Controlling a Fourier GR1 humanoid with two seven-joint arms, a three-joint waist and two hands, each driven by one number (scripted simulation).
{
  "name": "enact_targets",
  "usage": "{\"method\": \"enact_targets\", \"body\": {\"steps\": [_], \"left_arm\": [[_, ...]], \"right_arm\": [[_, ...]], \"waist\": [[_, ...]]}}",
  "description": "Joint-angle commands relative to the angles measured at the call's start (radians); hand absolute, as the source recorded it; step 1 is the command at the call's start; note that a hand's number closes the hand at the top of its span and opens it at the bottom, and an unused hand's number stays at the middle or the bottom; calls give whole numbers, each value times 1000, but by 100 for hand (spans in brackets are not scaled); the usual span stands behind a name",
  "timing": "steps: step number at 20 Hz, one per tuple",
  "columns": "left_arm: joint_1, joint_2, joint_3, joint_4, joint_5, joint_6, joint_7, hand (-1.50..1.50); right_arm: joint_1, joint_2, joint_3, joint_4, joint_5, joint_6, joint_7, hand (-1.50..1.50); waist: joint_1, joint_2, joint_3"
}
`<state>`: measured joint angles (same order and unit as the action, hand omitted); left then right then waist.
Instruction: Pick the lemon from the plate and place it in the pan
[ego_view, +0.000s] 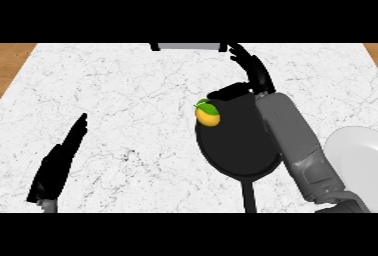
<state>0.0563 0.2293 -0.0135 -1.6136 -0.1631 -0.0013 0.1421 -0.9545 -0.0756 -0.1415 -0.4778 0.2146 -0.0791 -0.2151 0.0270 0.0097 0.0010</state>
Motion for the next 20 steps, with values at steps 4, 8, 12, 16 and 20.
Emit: {"method": "enact_targets", "body": {"steps": [4,8,12,16,20], "left_arm": [[-4,31,47,41,16,-20,-44,0],[-33,-7,14,38,-9,2,-13,0],[17,-15,-6,-16,-21,-2,0,0],[-51,-27,9,48,-25,13,-2,0],[-49,-47,-19,47,-31,4,-13,0]], "right_arm": [[27,-218,-152,79,-107,100,-91,-150],[88,-367,-175,96,-117,234,-220,-150],[67,-452,-193,172,-107,258,-258,-150],[98,-588,-213,226,-109,378,-322,-150],[85,-643,-221,270,-100,415,-362,-150]], "waist": [[-1,5,0],[-10,5,1],[5,3,1],[7,11,2],[21,14,3]]}}
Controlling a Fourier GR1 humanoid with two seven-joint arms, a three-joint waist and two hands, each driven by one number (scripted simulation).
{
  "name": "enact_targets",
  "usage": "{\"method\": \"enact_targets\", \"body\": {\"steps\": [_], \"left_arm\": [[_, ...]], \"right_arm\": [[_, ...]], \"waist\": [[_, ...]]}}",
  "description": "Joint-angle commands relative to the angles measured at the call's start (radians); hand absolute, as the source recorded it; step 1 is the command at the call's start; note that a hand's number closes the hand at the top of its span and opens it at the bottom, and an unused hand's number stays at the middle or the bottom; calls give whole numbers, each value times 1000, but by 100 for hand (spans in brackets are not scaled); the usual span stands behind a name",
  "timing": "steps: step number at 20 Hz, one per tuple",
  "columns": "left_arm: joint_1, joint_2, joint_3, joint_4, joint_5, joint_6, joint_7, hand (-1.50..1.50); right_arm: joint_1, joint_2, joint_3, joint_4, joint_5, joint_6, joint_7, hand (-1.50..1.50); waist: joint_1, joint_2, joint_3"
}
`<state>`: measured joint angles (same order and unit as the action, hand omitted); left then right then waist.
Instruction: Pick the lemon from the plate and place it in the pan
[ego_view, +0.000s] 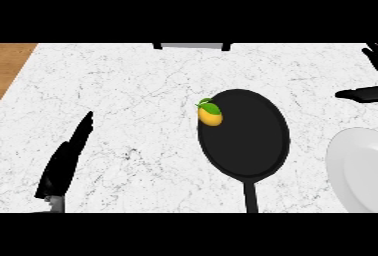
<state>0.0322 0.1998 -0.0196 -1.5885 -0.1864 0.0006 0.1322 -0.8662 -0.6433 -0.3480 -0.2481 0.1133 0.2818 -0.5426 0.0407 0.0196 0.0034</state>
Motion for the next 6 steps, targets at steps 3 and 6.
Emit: {"method": "enact_targets", "body": {"steps": [3,6], "left_arm": [[-3,52,56,-14,56,-58,-11,0],[15,12,15,-35,18,-21,7,0]], "right_arm": [[28,-137,-10,60,9,134,-62,-150],[56,-161,-5,74,22,164,-120,-150]], "waist": [[13,3,1],[25,10,4]]}}
